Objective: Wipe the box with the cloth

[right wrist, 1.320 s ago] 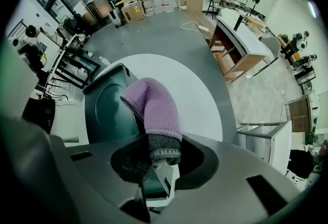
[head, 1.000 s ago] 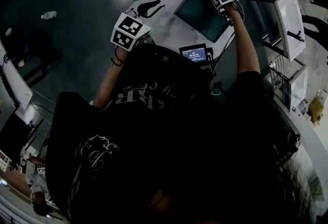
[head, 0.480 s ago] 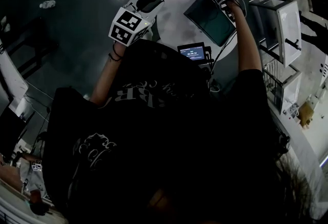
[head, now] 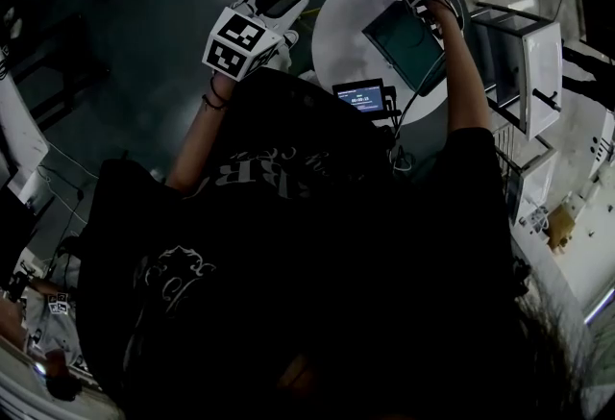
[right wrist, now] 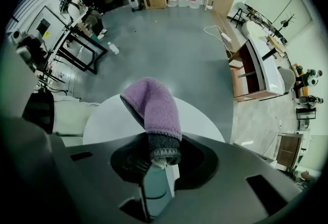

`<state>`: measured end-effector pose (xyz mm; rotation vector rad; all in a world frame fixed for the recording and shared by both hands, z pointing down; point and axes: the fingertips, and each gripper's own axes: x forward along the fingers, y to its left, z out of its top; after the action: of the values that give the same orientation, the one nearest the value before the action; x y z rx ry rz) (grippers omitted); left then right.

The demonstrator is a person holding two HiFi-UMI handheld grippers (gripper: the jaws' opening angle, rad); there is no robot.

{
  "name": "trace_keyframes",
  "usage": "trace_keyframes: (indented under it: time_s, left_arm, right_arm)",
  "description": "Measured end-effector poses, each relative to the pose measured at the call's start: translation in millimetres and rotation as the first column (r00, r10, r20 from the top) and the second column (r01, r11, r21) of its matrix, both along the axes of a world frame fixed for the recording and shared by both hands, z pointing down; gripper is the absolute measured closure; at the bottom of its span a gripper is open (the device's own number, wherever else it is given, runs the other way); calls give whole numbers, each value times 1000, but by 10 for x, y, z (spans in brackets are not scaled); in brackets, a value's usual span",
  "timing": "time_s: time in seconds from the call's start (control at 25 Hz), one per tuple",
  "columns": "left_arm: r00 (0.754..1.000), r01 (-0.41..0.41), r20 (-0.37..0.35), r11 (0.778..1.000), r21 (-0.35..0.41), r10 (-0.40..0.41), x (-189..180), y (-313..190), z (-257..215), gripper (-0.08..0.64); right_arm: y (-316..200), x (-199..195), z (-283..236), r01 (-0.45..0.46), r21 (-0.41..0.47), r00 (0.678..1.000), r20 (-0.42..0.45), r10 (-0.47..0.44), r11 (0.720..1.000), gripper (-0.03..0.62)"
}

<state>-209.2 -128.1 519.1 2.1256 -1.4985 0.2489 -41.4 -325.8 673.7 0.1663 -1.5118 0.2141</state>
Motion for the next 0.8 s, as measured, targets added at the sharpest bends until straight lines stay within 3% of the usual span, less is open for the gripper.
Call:
trace_keyframes:
  time_s: [0.12,0.28,0.64,0.8]
  left_arm:
    - [1000,-3,8,1000,-6,3,-67,68,30,482]
    - [1000,-3,3,1000,2,3,-61,66,4,482]
    - [999,-42,-1,998,50,43,-90,40,-152,482]
    - [998,-65,-2,996,62,66,-90,-12,-182,482]
  right_arm:
    - [69,-25,35,60,9,998,-35,-60,998,506]
    - [141,38,18,75,12,996,-46,-74,997,506]
    - [428,45,-108,52,18,998,-18,-52,998,506]
    - [733,50,-104,-23,-38,1000,6,24,999,506]
